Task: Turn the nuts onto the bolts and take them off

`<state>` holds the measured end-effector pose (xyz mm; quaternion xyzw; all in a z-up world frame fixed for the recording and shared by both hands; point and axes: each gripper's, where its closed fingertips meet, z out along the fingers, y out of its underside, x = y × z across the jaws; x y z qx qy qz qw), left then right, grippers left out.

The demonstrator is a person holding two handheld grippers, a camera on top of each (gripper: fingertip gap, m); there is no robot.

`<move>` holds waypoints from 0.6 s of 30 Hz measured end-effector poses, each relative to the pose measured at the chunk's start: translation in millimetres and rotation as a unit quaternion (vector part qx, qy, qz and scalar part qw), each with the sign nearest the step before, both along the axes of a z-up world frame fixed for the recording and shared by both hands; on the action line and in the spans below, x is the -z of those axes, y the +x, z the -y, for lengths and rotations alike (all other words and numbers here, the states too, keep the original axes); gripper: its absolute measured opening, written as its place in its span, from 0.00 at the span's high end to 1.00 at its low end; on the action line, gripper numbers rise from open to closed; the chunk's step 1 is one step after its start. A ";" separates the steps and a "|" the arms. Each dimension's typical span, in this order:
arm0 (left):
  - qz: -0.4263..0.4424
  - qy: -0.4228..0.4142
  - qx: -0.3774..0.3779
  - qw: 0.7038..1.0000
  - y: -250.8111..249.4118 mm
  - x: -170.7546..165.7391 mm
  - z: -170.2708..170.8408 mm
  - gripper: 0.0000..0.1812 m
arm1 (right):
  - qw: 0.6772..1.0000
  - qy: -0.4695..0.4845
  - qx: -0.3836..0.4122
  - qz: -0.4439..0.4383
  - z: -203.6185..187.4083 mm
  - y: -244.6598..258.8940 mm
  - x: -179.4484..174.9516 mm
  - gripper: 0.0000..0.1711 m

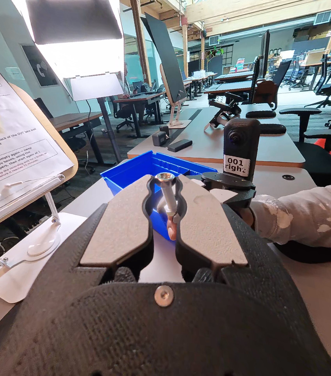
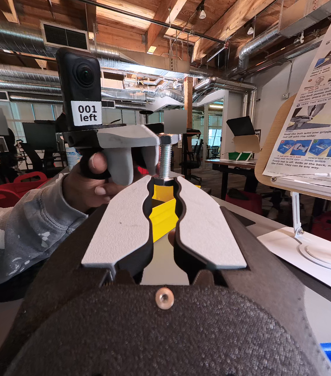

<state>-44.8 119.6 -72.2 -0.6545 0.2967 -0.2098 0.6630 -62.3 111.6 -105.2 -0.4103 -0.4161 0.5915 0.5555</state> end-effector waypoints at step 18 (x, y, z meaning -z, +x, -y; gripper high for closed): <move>0.099 -0.053 0.061 0.992 7.8 -6.4 6.3 0.89 | 1.000 0.007 -0.003 -0.021 2.3 4.7 -6.5 0.90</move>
